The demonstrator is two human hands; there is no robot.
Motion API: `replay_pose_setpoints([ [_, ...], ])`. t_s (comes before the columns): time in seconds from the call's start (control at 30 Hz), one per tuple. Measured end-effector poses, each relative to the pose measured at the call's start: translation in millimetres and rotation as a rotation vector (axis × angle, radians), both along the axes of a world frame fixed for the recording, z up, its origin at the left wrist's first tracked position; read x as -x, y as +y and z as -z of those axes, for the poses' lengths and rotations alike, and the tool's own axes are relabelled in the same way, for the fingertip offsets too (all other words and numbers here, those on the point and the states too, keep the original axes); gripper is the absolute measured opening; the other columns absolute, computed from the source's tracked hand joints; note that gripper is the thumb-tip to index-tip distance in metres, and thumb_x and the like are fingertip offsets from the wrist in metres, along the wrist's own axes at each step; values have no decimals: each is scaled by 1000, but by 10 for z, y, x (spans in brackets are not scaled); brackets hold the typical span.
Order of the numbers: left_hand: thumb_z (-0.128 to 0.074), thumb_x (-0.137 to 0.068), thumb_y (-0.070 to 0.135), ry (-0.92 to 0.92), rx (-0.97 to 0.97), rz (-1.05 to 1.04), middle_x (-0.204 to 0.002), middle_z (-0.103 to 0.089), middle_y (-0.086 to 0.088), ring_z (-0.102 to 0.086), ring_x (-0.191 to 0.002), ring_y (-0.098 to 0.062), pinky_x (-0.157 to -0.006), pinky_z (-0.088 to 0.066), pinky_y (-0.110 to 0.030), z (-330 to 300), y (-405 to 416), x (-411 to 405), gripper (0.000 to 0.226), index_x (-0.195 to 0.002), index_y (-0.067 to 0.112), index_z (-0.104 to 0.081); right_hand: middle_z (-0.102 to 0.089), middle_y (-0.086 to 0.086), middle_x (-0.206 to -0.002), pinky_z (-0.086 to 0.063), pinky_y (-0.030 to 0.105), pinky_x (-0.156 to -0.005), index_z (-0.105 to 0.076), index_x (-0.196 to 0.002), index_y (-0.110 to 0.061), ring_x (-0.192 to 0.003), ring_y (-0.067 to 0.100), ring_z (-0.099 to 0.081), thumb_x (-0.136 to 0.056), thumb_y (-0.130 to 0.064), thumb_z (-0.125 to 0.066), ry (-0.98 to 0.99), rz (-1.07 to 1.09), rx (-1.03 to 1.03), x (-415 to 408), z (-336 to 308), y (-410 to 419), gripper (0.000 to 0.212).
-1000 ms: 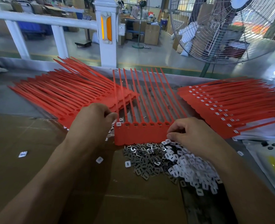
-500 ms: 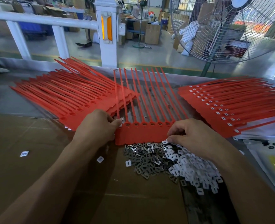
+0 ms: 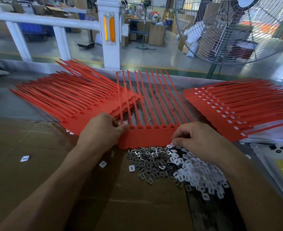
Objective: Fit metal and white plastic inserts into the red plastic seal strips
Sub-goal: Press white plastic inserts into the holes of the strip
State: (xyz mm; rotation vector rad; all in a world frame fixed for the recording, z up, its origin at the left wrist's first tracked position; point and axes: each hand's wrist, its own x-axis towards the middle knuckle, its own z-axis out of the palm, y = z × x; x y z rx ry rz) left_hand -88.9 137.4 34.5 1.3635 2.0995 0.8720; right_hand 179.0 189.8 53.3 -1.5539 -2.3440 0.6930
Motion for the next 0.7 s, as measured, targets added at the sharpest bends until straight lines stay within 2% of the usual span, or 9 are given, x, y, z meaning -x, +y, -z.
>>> replay_pose_setpoints([
  [0.17,-70,-91,49,50,-59,1,-61,-70,2,-67,-47,-14,-39,-53,-27,5,18,-11,28,-79,25,-70,-71,-17,-82,-45,22,-69,-74,-83,-36,-77,-2,-65,-92,-37,-76,7,3,-2,-6,-1,1,9],
  [0.27,-69,-92,47,59,-53,25,-65,-70,1,-67,-55,-15,-47,-55,-30,12,28,-16,27,-80,23,-71,-71,-18,-83,-45,22,-69,-74,-84,-37,-77,-3,-65,-92,-37,-76,6,6,0,-11,1,2,8],
  [0.37,-70,-92,44,-6,-38,33,-70,-70,-1,-64,-58,-14,-51,-52,-30,22,38,-14,26,-82,21,-71,-71,-19,-83,-46,22,-70,-74,-84,-37,-78,-3,-65,-92,-38,-76,8,4,5,-14,2,4,8],
  [0.57,-73,-89,44,-108,-9,51,-58,-68,2,-56,-44,-5,-45,-45,-24,26,52,13,29,-81,17,-72,-72,-20,-82,-48,23,-71,-75,-83,-37,-78,-5,-65,-92,-36,-76,6,-1,-1,-18,-3,17,10],
  [0.7,-73,-90,44,-198,16,53,-52,-65,3,-56,-40,-13,-36,-42,-21,8,44,18,32,-83,12,-71,-72,-24,-83,-48,22,-73,-75,-83,-38,-81,-12,-63,-93,-34,-75,18,-29,14,-35,-8,28,11],
])
